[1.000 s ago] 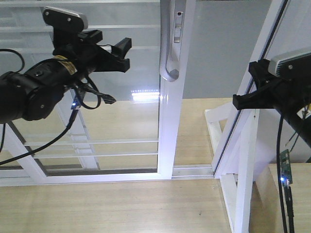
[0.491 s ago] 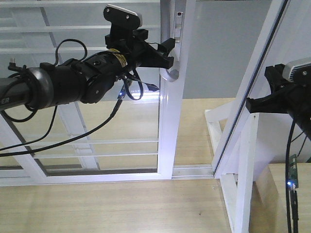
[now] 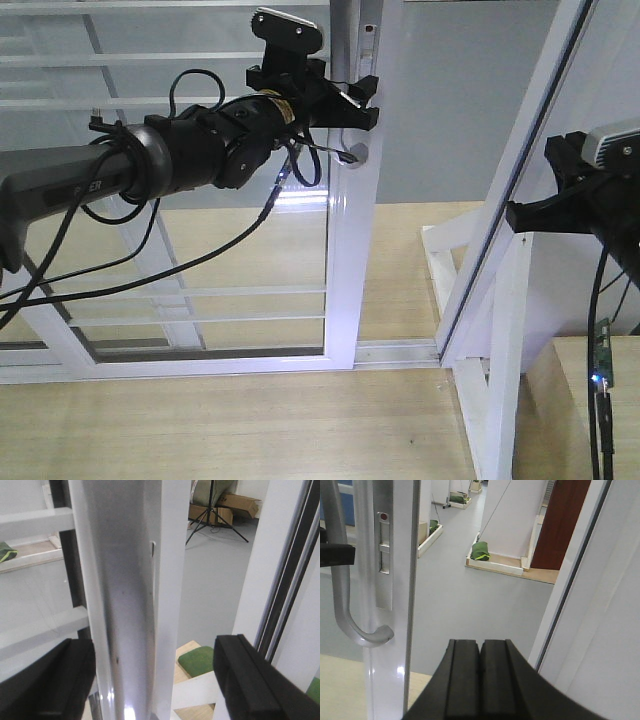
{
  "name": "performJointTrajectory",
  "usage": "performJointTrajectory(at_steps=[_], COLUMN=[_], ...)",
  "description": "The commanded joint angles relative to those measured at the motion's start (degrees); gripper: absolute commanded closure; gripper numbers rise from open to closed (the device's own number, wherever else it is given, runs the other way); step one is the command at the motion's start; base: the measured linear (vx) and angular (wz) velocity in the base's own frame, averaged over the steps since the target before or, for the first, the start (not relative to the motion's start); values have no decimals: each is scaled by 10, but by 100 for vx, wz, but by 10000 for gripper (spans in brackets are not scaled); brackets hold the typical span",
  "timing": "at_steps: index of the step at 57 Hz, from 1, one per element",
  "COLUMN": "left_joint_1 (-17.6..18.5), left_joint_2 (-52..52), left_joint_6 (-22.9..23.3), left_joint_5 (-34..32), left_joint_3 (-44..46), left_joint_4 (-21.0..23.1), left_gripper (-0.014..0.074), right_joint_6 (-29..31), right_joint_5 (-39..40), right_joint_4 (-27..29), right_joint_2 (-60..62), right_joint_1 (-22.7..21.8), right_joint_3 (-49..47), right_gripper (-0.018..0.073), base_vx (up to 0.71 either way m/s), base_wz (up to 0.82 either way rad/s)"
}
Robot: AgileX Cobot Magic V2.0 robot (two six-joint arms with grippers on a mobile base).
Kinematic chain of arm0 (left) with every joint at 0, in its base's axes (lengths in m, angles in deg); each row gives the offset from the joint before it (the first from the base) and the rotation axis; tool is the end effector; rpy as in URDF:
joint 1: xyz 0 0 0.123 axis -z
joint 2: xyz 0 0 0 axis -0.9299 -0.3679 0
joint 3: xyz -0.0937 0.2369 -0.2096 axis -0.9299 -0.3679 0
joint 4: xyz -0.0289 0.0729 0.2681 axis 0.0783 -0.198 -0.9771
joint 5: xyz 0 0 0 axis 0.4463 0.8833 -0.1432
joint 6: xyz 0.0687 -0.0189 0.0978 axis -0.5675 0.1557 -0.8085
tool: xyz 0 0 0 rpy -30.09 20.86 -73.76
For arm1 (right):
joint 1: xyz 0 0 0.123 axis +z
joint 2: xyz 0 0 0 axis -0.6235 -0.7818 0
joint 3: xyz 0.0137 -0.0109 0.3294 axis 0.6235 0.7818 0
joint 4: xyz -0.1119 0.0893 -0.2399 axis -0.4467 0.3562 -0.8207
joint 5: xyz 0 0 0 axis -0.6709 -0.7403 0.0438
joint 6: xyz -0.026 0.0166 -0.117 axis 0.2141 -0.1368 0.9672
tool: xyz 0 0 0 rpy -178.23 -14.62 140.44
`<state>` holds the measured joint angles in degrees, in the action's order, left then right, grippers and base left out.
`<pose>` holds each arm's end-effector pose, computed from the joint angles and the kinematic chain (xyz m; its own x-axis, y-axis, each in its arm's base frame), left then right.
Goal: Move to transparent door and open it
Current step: 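Move the left gripper to the silver handle and grip it, then slide the door panel away from the frame with the left gripper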
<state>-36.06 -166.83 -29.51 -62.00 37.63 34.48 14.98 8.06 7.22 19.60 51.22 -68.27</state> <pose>0.4846 -0.3130 0.2566 -0.1556 0.0628 -0.9858 0.5644 0.8247 -0.0366 0.2555 0.0455 0.2679 -0.1365 -0.1707 -0.9758 -0.1460 0.9777 -0.1506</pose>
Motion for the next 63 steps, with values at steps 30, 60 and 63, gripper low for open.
performJointTrajectory(at_steps=[30, 60, 63], left_joint_1=[-13, -9, -9], left_joint_2=[-14, -12, -11], left_joint_6=[-29, -29, -29], left_joint_5=[7, 11, 11], left_joint_3=[112, 112, 112], left_joint_4=[70, 62, 62], left_gripper=[6, 558, 605], right_joint_6=[5, 5, 5], right_joint_5=[43, 43, 43], right_joint_4=[-5, -5, -5], right_joint_2=[13, 13, 13], right_joint_1=[-2, -2, -2], right_joint_3=[-14, -14, -14], right_gripper=[562, 562, 562], base_vx=[0, 0, 0], base_wz=[0, 0, 0])
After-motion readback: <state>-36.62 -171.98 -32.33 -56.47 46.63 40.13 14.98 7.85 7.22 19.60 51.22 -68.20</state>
